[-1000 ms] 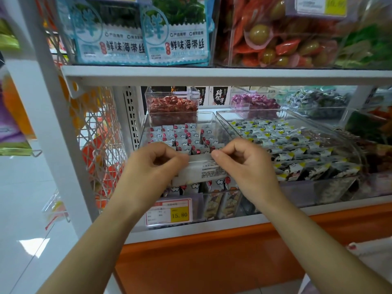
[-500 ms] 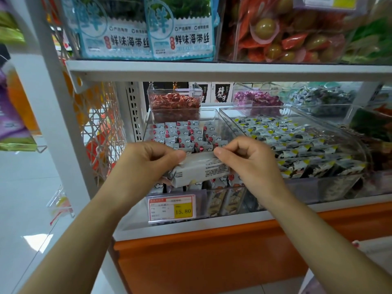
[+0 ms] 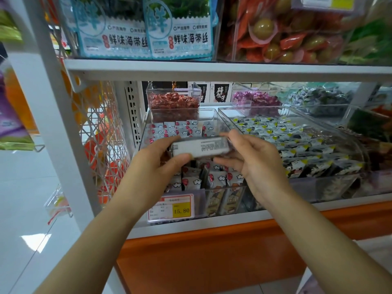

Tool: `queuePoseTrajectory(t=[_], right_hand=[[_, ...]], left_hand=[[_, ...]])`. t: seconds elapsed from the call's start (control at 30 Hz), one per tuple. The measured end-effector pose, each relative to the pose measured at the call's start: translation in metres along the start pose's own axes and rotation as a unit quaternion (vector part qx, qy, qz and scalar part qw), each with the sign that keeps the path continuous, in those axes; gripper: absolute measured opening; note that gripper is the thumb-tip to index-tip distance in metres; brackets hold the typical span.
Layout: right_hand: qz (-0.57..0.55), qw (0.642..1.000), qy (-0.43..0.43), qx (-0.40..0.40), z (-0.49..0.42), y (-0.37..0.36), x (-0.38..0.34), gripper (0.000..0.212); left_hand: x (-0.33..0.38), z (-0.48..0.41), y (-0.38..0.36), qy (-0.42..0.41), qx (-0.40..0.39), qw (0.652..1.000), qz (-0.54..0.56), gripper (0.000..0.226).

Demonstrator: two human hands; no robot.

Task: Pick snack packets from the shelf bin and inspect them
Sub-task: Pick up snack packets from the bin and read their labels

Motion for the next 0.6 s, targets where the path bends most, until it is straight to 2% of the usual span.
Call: queuePoseTrajectory(t=[0.1, 0.2, 0.27, 0.37, 0.43, 0.53, 0.6], right_hand=[[0.057, 0.998, 0.028, -0.028, -0.001, -0.006, -0.002, 0.036], [0.110, 0.992, 0.064, 0.010, -0.003, -0.004, -0.008, 0.025], [0.143, 0.985, 0.079, 0.054, -0.006, 0.002, -0.012, 0.016], [0.235, 0.962, 0.091, 0.108, -0.013, 0.008, -0.017, 0.022], [0.315, 0.938, 0.105, 0.096, -0.018, 0.002, -0.020, 0.021], [0.415, 0.903, 0.113, 0.030, -0.028, -0.013, -0.015, 0.020], [0.488, 0.864, 0.123, -0.005, -0.034, -0.025, -0.008, 0.026]], left_hand=[[-0.002, -0.003, 0.000, 0.000, 0.018, 1.000, 0.000, 0.061], [-0.005, -0.002, -0.003, 0.007, 0.028, 0.996, -0.087, 0.074], [-0.007, -0.001, -0.007, 0.003, 0.024, 0.976, -0.214, 0.070], [-0.009, 0.000, -0.019, -0.030, -0.036, 0.929, -0.368, 0.055], [-0.012, 0.001, -0.025, -0.043, -0.067, 0.915, -0.395, 0.046], [-0.013, 0.001, -0.025, -0.044, -0.063, 0.923, -0.378, 0.039], [-0.013, 0.000, -0.024, -0.046, -0.054, 0.929, -0.364, 0.038]])
Point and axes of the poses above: each hand's wrist, its own z-axis away from the middle knuckle, its own y-axis out of the back of the hand, x = y × z, the point moved 5 cm from there along -z, towards the middle knuckle, and after that the axes turned 5 degrees about -x, right-handed, at the moved point
